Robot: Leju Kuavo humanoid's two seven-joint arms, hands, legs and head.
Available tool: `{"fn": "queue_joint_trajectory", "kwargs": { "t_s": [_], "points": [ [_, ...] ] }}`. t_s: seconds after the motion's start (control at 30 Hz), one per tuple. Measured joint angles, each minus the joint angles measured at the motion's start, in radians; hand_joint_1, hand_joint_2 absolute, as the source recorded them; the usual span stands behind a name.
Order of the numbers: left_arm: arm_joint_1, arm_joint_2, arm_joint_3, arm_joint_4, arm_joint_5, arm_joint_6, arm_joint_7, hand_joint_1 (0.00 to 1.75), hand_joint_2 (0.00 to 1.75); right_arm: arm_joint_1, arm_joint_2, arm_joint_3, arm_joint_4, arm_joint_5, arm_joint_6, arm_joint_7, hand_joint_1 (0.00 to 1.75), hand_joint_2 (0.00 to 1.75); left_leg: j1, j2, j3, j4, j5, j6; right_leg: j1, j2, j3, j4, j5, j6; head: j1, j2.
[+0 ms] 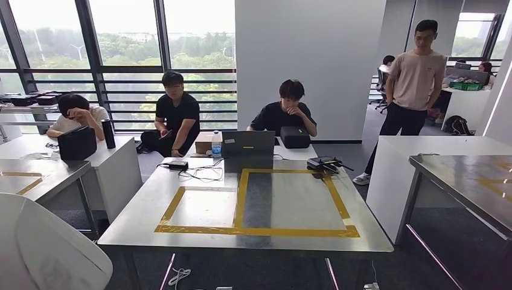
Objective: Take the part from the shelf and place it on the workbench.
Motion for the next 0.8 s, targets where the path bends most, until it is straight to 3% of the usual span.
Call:
{"fn": "queue_joint_trajectory", "kwargs": {
  "t_s": [0.03, 0.07, 0.1, 0.2, 0.23, 0.33, 0.37, 0.43, 0.5, 0.57, 0.6, 0.63, 0.7, 0.73, 0.77, 0.8],
  "points": [
    [0.001, -0.001, 0.000, 0.000, 0.001, -0.001, 0.000, 1.75, 1.75, 0.002, 0.000, 0.000, 0.000, 0.001, 0.000, 0.000, 0.00, 0.00, 0.000, -0.002, 0.012, 0.000, -0.011, -0.001, 0.000, 0.001, -0.032, 0.021, -0.013, 0.001, 0.001, 0.000],
    [0.002, -0.001, 0.000, 0.000, 0.003, -0.002, 0.000, 1.75, 1.75, 0.005, 0.000, 0.000, 0.000, 0.001, 0.001, 0.000, 0.00, 0.00, 0.000, -0.005, 0.026, 0.000, -0.022, -0.002, -0.001, 0.001, -0.048, 0.009, -0.008, 0.002, 0.001, 0.000],
    [0.003, -0.002, 0.000, -0.001, 0.005, -0.002, 0.000, 1.75, 1.75, 0.007, 0.000, 0.000, 0.000, 0.002, 0.001, 0.001, 0.00, 0.00, 0.000, -0.008, 0.043, 0.000, -0.034, -0.004, -0.002, 0.001, -0.050, -0.033, 0.021, 0.001, 0.001, 0.000],
    [0.004, -0.003, 0.000, -0.004, 0.011, -0.003, 0.000, 1.75, 1.75, 0.011, 0.000, 0.000, 0.000, 0.004, 0.003, 0.001, 0.00, 0.00, -0.002, -0.012, 0.083, 0.004, -0.077, -0.015, 0.000, 0.002, -0.021, -0.205, 0.167, -0.006, 0.002, 0.000],
    [0.005, -0.003, 0.000, -0.006, 0.013, -0.003, 0.000, 1.75, 1.75, 0.012, 0.000, 0.000, 0.000, 0.005, 0.003, 0.002, 0.00, 0.00, -0.002, -0.013, 0.092, 0.003, -0.091, -0.021, 0.003, 0.002, -0.012, -0.231, 0.191, -0.011, 0.002, 0.000],
    [0.008, -0.002, 0.000, -0.015, 0.016, -0.004, 0.001, 1.75, 1.75, 0.009, 0.000, 0.000, 0.000, 0.006, 0.003, 0.003, 0.00, 0.00, 0.001, -0.013, 0.108, 0.041, -0.089, -0.041, 0.007, 0.001, 0.023, -0.241, 0.176, -0.036, 0.001, 0.000],
    [0.009, -0.002, 0.001, -0.017, 0.017, -0.005, 0.001, 1.75, 1.75, 0.008, -0.001, 0.000, 0.000, 0.006, 0.003, 0.002, 0.00, 0.00, 0.002, -0.011, 0.094, 0.084, -0.077, -0.045, 0.005, 0.001, 0.039, -0.245, 0.168, -0.045, 0.000, 0.000],
    [0.012, -0.001, 0.001, -0.020, 0.016, -0.005, 0.001, 1.75, 1.75, 0.005, -0.002, 0.000, 0.000, 0.006, 0.003, 0.002, 0.00, 0.00, 0.003, -0.006, 0.017, 0.198, -0.079, -0.052, 0.003, 0.001, 0.071, -0.250, 0.146, -0.058, -0.001, 0.000],
    [0.016, -0.001, 0.001, -0.021, 0.016, -0.007, 0.003, 1.75, 1.75, 0.004, -0.002, 0.000, 0.000, 0.006, 0.003, 0.002, 0.00, 0.00, 0.005, -0.003, -0.077, 0.293, -0.137, -0.060, 0.002, 0.002, 0.100, -0.252, 0.120, -0.062, -0.002, 0.000],
    [0.020, -0.001, 0.001, -0.021, 0.016, -0.009, 0.006, 1.75, 1.75, 0.006, -0.002, 0.000, 0.000, 0.006, 0.003, 0.003, 0.00, 0.00, 0.006, -0.001, -0.139, 0.303, -0.193, -0.063, 0.000, 0.003, 0.135, -0.252, 0.090, -0.059, -0.003, 0.000],
    [0.020, -0.001, 0.001, -0.021, 0.016, -0.010, 0.007, 1.75, 1.75, 0.008, -0.002, 0.000, 0.000, 0.006, 0.003, 0.004, 0.00, 0.00, 0.006, 0.001, -0.153, 0.273, -0.191, -0.062, -0.001, 0.004, 0.155, -0.253, 0.074, -0.057, -0.004, 0.000],
    [0.020, -0.001, 0.001, -0.021, 0.016, -0.011, 0.007, 1.75, 1.75, 0.008, -0.002, 0.000, 0.000, 0.006, 0.003, 0.005, 0.00, 0.00, 0.006, 0.003, -0.158, 0.224, -0.153, -0.058, -0.003, 0.004, 0.176, -0.253, 0.057, -0.053, -0.004, 0.000],
    [0.021, -0.001, 0.001, -0.019, 0.016, -0.012, 0.008, 1.75, 1.75, 0.009, -0.001, 0.000, 0.000, 0.006, 0.003, 0.006, 0.00, 0.00, 0.004, 0.012, -0.164, 0.111, 0.005, -0.051, -0.003, 0.006, 0.210, -0.254, 0.022, -0.043, -0.005, 0.000],
    [0.021, -0.001, 0.001, -0.019, 0.016, -0.012, 0.009, 1.75, 1.75, 0.008, -0.001, 0.000, 0.000, 0.006, 0.003, 0.006, 0.00, 0.00, 0.001, 0.014, -0.163, 0.074, 0.067, -0.046, -0.002, 0.006, 0.223, -0.261, 0.007, -0.036, -0.005, 0.000],
    [0.021, 0.000, 0.001, -0.018, 0.016, -0.012, 0.010, 1.75, 1.75, 0.007, -0.001, 0.000, 0.000, 0.006, 0.003, 0.006, 0.00, 0.00, 0.000, 0.015, -0.160, 0.052, 0.101, -0.040, 0.000, 0.005, 0.235, -0.263, 0.000, -0.029, -0.005, 0.000],
    [0.020, 0.001, 0.001, -0.018, 0.016, -0.012, 0.010, 1.75, 1.75, 0.005, -0.001, 0.000, 0.000, 0.006, 0.003, 0.005, 0.00, 0.00, -0.001, 0.012, -0.151, 0.049, 0.093, -0.033, 0.001, 0.005, 0.241, -0.261, 0.004, -0.021, -0.004, 0.000]
  ]
}}
